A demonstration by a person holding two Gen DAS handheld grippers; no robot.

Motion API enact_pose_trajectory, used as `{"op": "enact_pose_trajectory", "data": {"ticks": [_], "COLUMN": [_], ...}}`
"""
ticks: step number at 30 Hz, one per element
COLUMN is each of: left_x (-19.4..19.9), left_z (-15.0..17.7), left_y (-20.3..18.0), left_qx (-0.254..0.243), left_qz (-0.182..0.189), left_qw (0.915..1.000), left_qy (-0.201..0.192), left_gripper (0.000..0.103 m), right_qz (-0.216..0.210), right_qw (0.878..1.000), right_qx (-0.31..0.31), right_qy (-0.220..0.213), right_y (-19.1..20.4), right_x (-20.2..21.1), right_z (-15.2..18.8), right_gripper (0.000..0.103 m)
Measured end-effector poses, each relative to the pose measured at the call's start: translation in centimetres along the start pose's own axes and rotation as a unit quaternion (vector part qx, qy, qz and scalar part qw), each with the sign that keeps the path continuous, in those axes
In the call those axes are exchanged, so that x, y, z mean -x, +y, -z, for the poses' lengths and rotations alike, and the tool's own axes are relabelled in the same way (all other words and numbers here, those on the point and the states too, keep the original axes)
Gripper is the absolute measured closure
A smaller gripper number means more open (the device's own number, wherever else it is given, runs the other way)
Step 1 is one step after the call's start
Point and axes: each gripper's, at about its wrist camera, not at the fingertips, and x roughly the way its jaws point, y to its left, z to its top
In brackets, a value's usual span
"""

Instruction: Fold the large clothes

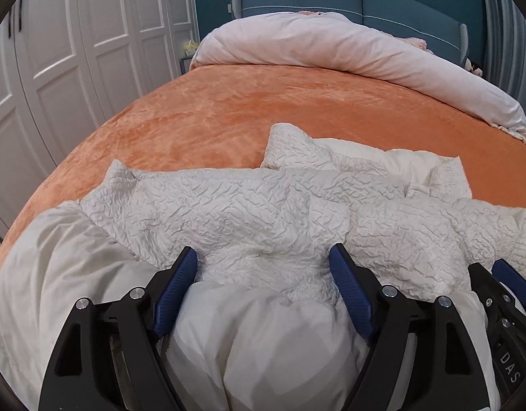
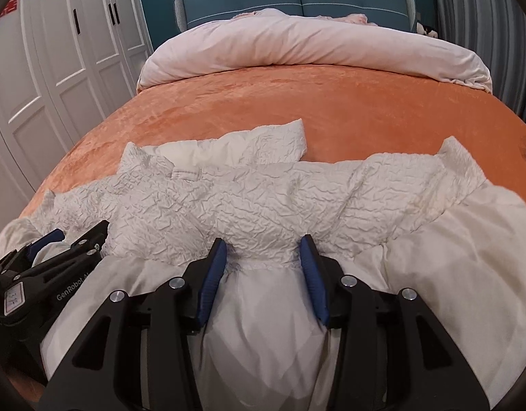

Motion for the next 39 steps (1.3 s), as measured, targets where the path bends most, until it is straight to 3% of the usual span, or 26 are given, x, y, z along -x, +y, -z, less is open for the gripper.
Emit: {"op": "enact_pose_trajectory", "data": {"ticks": [33,39], "left_x": [-0.9,0.8], "left_z": [0.7,-1.0], "left_y": [-0.7,0.9], "left_qx": [-0.012,0.002], "left_qz": [-0.026,0.003], "left_qw": [0.9995,0.9999], "left_qy": [-0.011,0.015], "left_gripper": [0.025,0.025], "right_qz": [0.013,0.011], "right_qw": [1.0,1.0], "right_qx": [0.012,0.008], "right_qy": [-0.018,0.0], "right_y": [0.5,0.6], "right_x": [-1.3,0.5], "right_z": [0.7,-1.2], "right_gripper": [0.059,0.059]}}
